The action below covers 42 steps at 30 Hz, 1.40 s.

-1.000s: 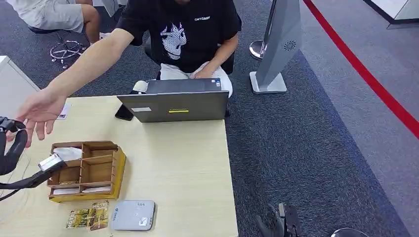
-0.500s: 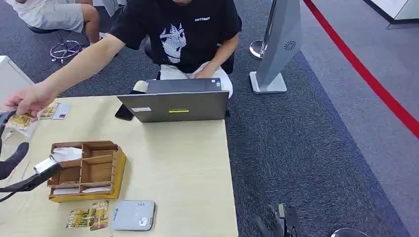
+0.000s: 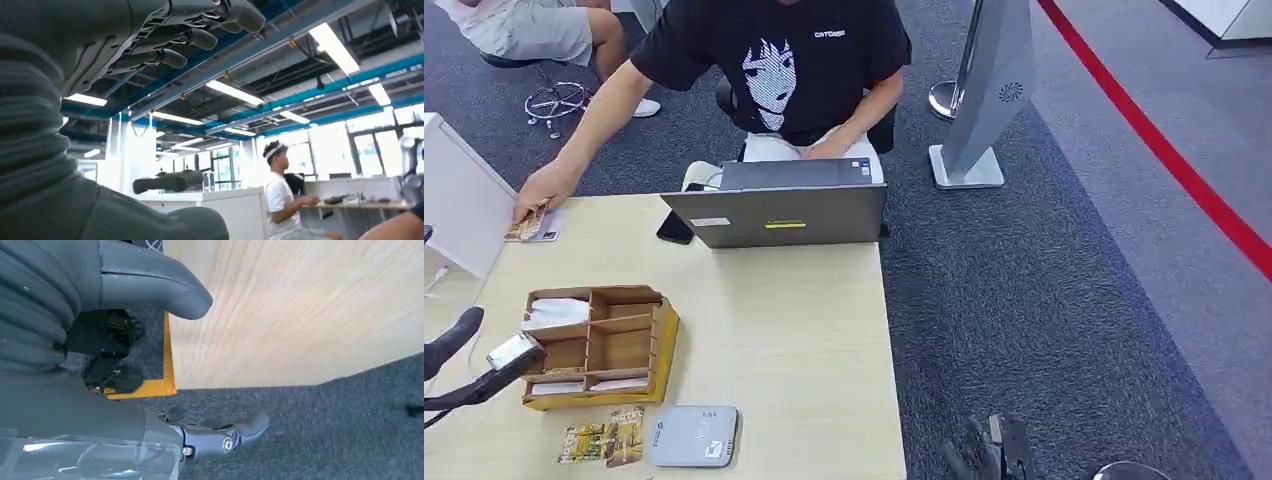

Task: Pass the card to the sensor for recognition and then transmit it.

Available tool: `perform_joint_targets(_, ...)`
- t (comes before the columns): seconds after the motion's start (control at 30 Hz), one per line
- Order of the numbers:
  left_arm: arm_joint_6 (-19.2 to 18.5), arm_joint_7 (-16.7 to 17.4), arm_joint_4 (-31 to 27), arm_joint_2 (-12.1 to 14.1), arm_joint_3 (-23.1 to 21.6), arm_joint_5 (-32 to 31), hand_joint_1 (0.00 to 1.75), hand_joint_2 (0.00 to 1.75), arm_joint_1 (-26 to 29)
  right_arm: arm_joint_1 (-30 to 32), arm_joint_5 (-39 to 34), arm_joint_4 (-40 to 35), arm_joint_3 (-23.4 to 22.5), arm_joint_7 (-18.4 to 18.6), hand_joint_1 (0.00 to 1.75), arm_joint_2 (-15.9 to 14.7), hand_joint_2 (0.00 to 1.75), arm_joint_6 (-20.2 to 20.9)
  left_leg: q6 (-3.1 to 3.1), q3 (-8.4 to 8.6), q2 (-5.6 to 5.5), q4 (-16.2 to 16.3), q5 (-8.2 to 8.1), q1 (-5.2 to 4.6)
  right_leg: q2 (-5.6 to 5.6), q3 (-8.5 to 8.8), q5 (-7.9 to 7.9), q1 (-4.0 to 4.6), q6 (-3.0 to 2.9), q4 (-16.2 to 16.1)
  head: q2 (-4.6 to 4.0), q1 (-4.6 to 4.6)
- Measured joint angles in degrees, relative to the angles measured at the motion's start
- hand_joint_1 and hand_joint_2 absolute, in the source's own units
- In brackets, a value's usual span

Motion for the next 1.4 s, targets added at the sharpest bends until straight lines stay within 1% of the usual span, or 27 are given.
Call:
perform_joint_targets(0.07,2.8,-2.0,-2.8,-2.9,1.3,5.9,0.0,1.75,2.5,0.5,0.0,-0.4,0.0,0.0,0.0,0.0,1.75,-0.4,0.01,0.0,0.01,0.0,-0.04,-0.03,0.02,0.0,-0.01,-0.02,0.01,0.0,0.0,0.0)
perform_joint_targets(0.1,3.5,-3.5,-5.1,-4.8,2.2,11.4,0.0,1.75,4.1,0.8,0.0,-0.6,0.0,0.0,0.0,0.0,1.75,-0.7,0.06,0.0,0.02,0.0,-0.07,-0.06,0.04,0.0,-0.01,-0.05,0.01,0.0,0.0,0.0)
perform_joint_targets(0.13,3.2,-5.1,-7.9,-7.4,2.9,18.7,0.0,1.75,5.9,1.2,0.0,-1.0,-0.2,0.1,0.0,0.0,1.75,-1.0,0.11,0.0,0.04,0.0,-0.11,-0.1,0.06,-0.01,-0.03,-0.09,0.03,-0.1,0.0,-0.02)
perform_joint_targets(0.17,1.7,-5.9,-11.0,-10.5,3.8,27.9,0.0,1.75,7.9,1.6,-0.1,-1.5,-0.4,0.4,0.0,0.0,1.75,-1.1,0.15,0.0,0.06,0.0,-0.16,-0.12,0.06,0.0,-0.07,-0.11,0.09,-0.1,0.0,-0.02)
perform_joint_targets(0.23,-2.9,-6.0,-16.3,-15.3,4.9,43.0,0.0,1.75,11.7,2.6,-0.9,-2.7,-1.5,1.2,0.0,0.1,1.75,-0.9,0.14,-0.01,0.1,0.0,-0.21,-0.17,0.08,0.0,-0.1,-0.15,0.14,-0.1,0.0,-0.06)
perform_joint_targets(0.27,-4.9,-6.1,-18.5,-17.3,5.2,48.1,0.0,1.75,13.5,3.1,-1.5,-3.4,-2.1,1.5,0.0,0.2,1.75,-0.5,0.15,-0.02,0.07,0.0,-0.22,-0.16,0.05,0.03,-0.13,-0.15,0.19,-0.1,0.0,0.02)
perform_joint_targets(0.37,-10.1,-5.9,-23.0,-21.6,6.4,58.4,0.0,1.75,18.8,4.1,-3.5,-4.7,-4.3,2.6,0.0,0.7,1.75,2.2,0.16,0.01,0.09,0.0,-0.3,-0.18,0.06,0.03,-0.14,-0.16,0.21,-0.1,0.0,0.07)
perform_joint_targets(0.4,-12.2,-5.5,-24.2,-23.5,7.0,61.8,0.0,1.75,20.5,4.4,-4.1,-5.0,-5.2,3.0,0.0,1.1,1.75,3.2,0.19,0.01,0.1,0.0,-0.32,-0.18,0.07,0.04,-0.15,-0.16,0.22,-0.1,0.0,0.07)
perform_joint_targets(0.43,-14.3,-4.7,-24.9,-24.9,7.6,64.8,0.16,1.75,22.2,4.7,-4.6,-5.1,-6.1,3.2,0.0,1.3,1.75,4.2,0.19,0.01,0.1,0.0,-0.32,-0.18,0.06,0.05,-0.16,-0.16,0.22,-0.1,0.0,0.04)
perform_joint_targets(0.47,-16.8,-3.8,-25.2,-26.4,8.3,67.8,1.59,1.75,24.0,4.9,-4.8,-5.2,-6.9,3.4,0.0,1.7,1.75,5.2,0.21,0.02,0.11,0.0,-0.34,-0.18,0.06,0.05,-0.17,-0.16,0.24,-0.1,0.0,0.02)
perform_joint_targets(0.5,-19.4,-2.8,-25.3,-27.7,9.2,70.3,1.75,1.75,25.9,5.1,-5.2,-5.3,-7.8,3.7,1.5,2.0,1.75,6.2,0.21,0.03,0.11,0.0,-0.34,-0.18,0.07,0.04,-0.18,-0.16,0.23,-0.1,0.0,0.02)
perform_joint_targets(0.53,-22.3,-1.2,-25.3,-29.6,10.5,72.7,1.75,1.75,27.6,5.2,-5.3,-5.3,-8.8,3.9,1.75,2.4,1.75,7.2,0.21,0.03,0.12,0.0,-0.34,-0.18,0.07,0.04,-0.18,-0.16,0.24,-0.1,0.0,-0.02)
perform_joint_targets(0.6,-27.3,0.9,-25.0,-33.2,12.9,73.5,1.75,1.75,30.2,5.4,-5.2,-5.3,-10.4,4.2,1.75,3.0,1.75,8.6,0.24,0.02,0.11,0.0,-0.36,-0.17,0.05,0.05,-0.2,-0.16,0.25,-0.1,0.0,-0.02)
perform_joint_targets(0.67,-33.9,2.7,-24.1,-38.0,17.0,72.0,1.75,1.75,31.8,5.5,-4.5,-5.3,-12.2,4.4,1.75,3.7,1.75,10.2,0.28,0.02,0.11,0.0,-0.39,-0.18,0.05,0.05,-0.21,-0.16,0.26,-0.1,0.0,-0.04)
perform_joint_targets(0.7,-36.2,2.9,-23.6,-40.6,19.4,71.6,1.75,1.75,32.4,5.7,-4.1,-5.3,-13.0,4.6,1.75,4.0,1.75,10.6,0.28,0.02,0.1,0.0,-0.39,-0.18,0.04,0.06,-0.21,-0.16,0.26,-0.1,0.0,-0.02)
perform_joint_targets(0.73,-37.6,3.3,-23.2,-42.3,21.3,71.1,1.75,1.75,32.8,5.8,-4.0,-5.3,-13.8,4.8,1.75,4.4,1.75,10.8,0.28,0.02,0.1,0.0,-0.39,-0.18,0.04,0.07,-0.21,-0.16,0.26,-0.1,0.0,-0.04)
perform_joint_targets(0.8,-37.1,4.9,-22.1,-44.8,24.3,69.3,1.75,1.75,32.9,5.8,-3.8,-5.3,-14.7,4.9,1.75,4.9,1.75,11.3,0.28,0.01,0.08,0.0,-0.39,-0.18,0.02,0.09,-0.21,-0.16,0.26,-0.1,0.0,-0.02)
perform_joint_targets(0.87,-36.2,6.4,-19.7,-46.3,27.1,69.0,1.75,1.75,32.7,5.5,-3.3,-5.2,-15.7,5.0,1.75,5.4,1.75,11.8,0.28,0.05,0.1,0.0,-0.39,-0.18,0.03,0.14,-0.21,-0.16,0.26,-0.1,0.0,-0.07)
perform_joint_targets(0.93,-35.0,7.4,-16.4,-47.6,30.1,70.1,1.75,1.75,32.4,5.1,-3.0,-5.0,-16.6,5.0,1.75,5.8,1.75,12.7,0.28,0.08,0.11,0.0,-0.39,-0.17,0.03,0.14,-0.21,-0.15,0.26,-0.1,0.0,-0.07)
perform_joint_targets(1.03,-32.1,7.7,-12.5,-48.8,33.7,70.9,1.75,1.75,33.2,5.4,-2.8,-5.0,-18.0,5.0,1.75,6.4,1.75,14.3,0.28,0.11,0.07,0.0,-0.39,-0.17,0.02,0.15,-0.22,-0.15,0.26,-0.1,0.0,-0.04)
perform_joint_targets(1.1,-28.9,9.0,-10.6,-49.4,34.7,72.5,1.75,1.75,33.6,5.7,-2.1,-5.0,-18.9,5.2,1.75,6.9,1.75,15.1,0.28,0.1,0.06,0.0,-0.39,-0.17,0.01,0.16,-0.24,-0.15,0.28,-0.1,0.0,-0.04)
perform_joint_targets(1.17,-26.1,10.0,-9.5,-49.8,34.7,73.4,1.75,1.75,34.5,5.9,-1.6,-5.2,-19.8,5.2,1.75,7.4,1.75,15.9,0.31,0.1,0.06,0.0,-0.41,-0.17,0.01,0.17,-0.26,-0.15,0.27,-0.1,0.0,-0.04)
perform_joint_targets(1.27,-21.7,12.3,-7.3,-50.2,34.7,74.0,1.75,1.75,35.2,6.0,-0.8,-5.3,-21.2,5.6,1.75,8.2,1.75,17.0,0.32,0.07,0.06,0.0,-0.42,-0.18,0.01,0.19,-0.27,-0.16,0.28,-0.1,0.0,-0.04)
perform_joint_targets(1.3,-20.9,13.1,-6.5,-50.3,34.7,73.6,1.75,1.75,35.3,6.0,-0.5,-5.3,-21.5,5.7,1.61,8.3,1.75,17.1,0.32,0.07,0.06,0.0,-0.43,-0.18,0.01,0.21,-0.28,-0.16,0.29,-0.1,0.0,-0.04)
perform_joint_targets(1.33,-20.0,14.2,-5.8,-50.4,34.7,73.0,1.75,1.75,35.4,5.9,-0.2,-5.3,-21.7,5.9,1.61,8.5,1.75,17.4,0.35,0.08,0.06,0.0,-0.44,-0.19,0.01,0.22,-0.29,-0.16,0.31,-0.1,0.0,-0.04)
perform_joint_targets(1.37,-19.3,15.5,-5.1,-50.5,34.7,72.4,0.16,1.75,35.7,5.8,0.2,-5.3,-22.0,6.0,0.0,8.6,1.75,17.7,0.35,0.1,0.06,0.0,-0.45,-0.19,0.01,0.25,-0.31,-0.16,0.34,-0.1,0.0,-0.04)
perform_joint_targets(1.4,-19.0,17.5,-4.3,-50.6,34.7,72.0,0.0,1.75,36.0,5.9,0.2,-5.3,-22.3,6.2,0.0,8.8,1.75,18.0,0.36,0.13,0.06,0.0,-0.48,-0.19,0.01,0.27,-0.32,-0.16,0.34,-0.1,0.0,-0.07)
